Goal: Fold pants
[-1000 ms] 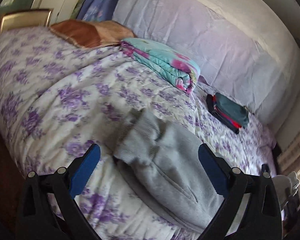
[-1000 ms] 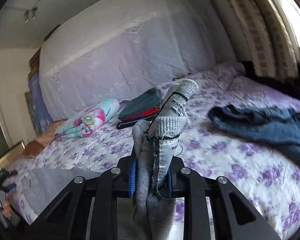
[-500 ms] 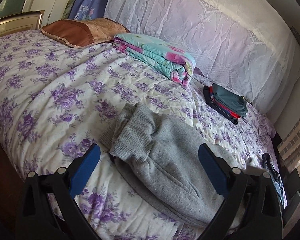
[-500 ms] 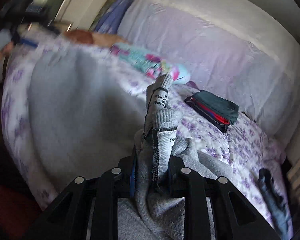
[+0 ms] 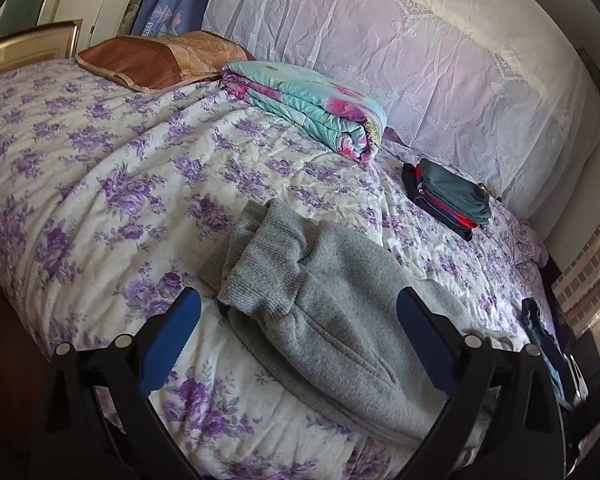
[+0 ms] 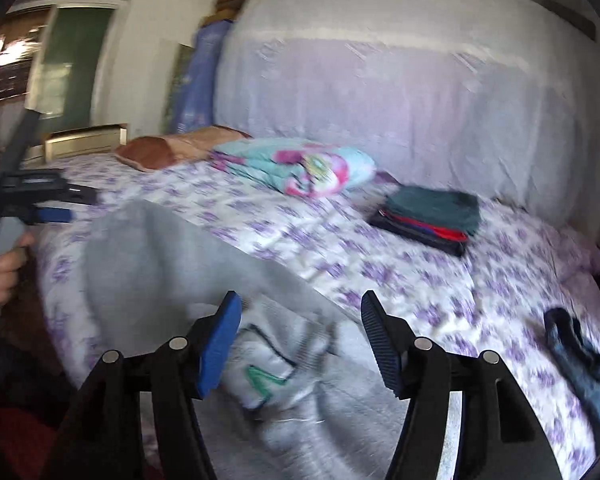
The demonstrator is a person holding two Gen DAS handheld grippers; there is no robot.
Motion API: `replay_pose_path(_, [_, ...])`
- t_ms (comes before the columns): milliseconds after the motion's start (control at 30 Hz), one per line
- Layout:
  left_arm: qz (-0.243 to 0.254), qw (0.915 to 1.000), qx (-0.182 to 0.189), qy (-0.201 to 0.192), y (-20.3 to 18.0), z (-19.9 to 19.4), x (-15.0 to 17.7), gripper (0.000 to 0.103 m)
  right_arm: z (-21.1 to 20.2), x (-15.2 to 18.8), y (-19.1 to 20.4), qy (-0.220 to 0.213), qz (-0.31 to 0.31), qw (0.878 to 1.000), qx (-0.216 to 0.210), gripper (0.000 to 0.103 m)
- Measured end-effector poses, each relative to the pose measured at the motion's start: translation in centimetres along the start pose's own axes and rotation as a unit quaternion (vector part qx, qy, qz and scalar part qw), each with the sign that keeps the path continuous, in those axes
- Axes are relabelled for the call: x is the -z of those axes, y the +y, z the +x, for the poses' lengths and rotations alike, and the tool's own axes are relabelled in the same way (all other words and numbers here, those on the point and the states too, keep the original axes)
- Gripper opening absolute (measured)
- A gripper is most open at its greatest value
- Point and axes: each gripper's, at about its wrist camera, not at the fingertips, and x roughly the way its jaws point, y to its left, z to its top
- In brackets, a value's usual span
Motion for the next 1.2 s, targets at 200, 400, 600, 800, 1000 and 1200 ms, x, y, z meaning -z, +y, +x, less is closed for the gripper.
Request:
replay_pose_path(200, [0.000, 0.9989, 0.024, 0.041, 0.7, 0.0, 0.9, 0.096, 3.4, 2.1, -1.8, 0.069, 0.082, 0.992, -0.059, 0.067])
replay_pose_path(400, [-0.063, 0.9878, 0.077, 0.120, 2.8, 3.6, 2.6, 0.096, 1.9, 2.0, -2.7, 0.027, 0.103, 0.992, -0.070, 0.082])
replay_pose_path(600, [-0.116, 0.9758, 0.153, 0.105, 4.2, 4.3, 2.2, 0.096, 3.4, 3.3, -3.2, 0.042, 0.117, 0.990, -0.073, 0.087])
replay_pose_path(800, [-0.170, 0.9598, 0.203, 0.092, 5.6, 5.3, 1.4, 0.096, 3.4, 3.5, -3.2, 0.037, 0.120, 0.989, -0.075, 0.089])
replay_pose_path(1000, [-0.182, 0.9558, 0.218, 0.074, 6.3, 5.2, 1.1, 0.092, 3.6, 3.6, -3.4, 0.034, 0.124, 0.989, -0.080, 0.090])
replay_pose_path(1200, [-0.129, 0.9702, 0.157, 0.132, 4.2, 4.9, 2.1, 0.078, 3.6, 3.7, -3.5, 0.033, 0.126, 0.988, -0.084, 0.091])
